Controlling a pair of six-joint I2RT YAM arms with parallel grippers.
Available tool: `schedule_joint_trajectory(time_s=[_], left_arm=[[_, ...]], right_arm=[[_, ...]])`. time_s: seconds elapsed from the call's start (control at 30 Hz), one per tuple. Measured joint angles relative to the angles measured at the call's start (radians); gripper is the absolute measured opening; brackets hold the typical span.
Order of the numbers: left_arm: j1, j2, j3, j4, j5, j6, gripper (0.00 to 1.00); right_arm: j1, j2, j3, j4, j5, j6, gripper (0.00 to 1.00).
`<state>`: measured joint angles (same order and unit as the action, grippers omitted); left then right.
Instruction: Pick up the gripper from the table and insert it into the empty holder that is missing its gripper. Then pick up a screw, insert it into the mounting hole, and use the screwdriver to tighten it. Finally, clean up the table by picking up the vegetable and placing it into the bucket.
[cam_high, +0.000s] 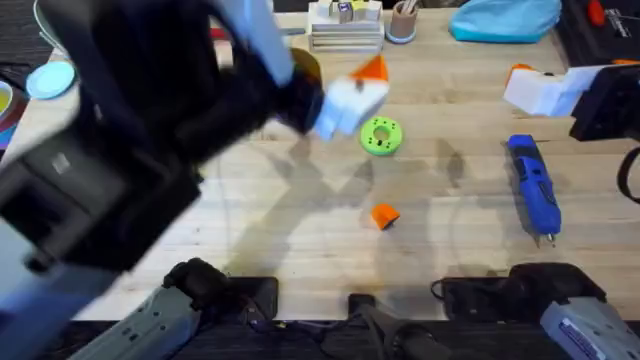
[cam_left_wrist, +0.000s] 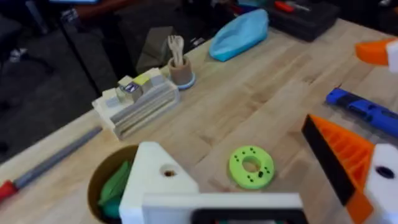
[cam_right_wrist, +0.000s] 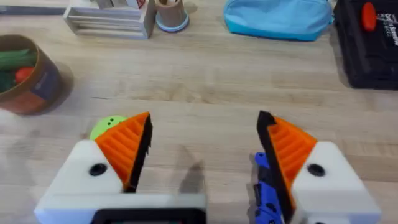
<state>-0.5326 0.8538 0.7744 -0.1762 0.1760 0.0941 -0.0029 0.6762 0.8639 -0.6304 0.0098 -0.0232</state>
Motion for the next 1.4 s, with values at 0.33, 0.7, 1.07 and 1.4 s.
schedule_joint_trajectory(time_s=[0.33,0.7,1.07,1.4], left_arm=[[-0.002,-0.457,-0.454,0.213,0.042,0.056,0.993],[-0.002,-0.814,-0.728,0.270,0.050,-0.010,0.993],[-0.002,-0.849,-0.769,0.234,0.075,-0.024,0.993],[-0.004,-0.849,-0.769,0.117,0.075,-0.028,0.993]], right_arm=[[0.000,0.000,0.000,0.000,0.000,0.000,0.994],[0.000,0.000,0.000,0.000,0.000,0.000,0.994],[0.000,0.000,0.000,-0.001,0.000,0.000,0.993],[0.000,0.000,0.000,0.000,0.000,0.000,0.994]])
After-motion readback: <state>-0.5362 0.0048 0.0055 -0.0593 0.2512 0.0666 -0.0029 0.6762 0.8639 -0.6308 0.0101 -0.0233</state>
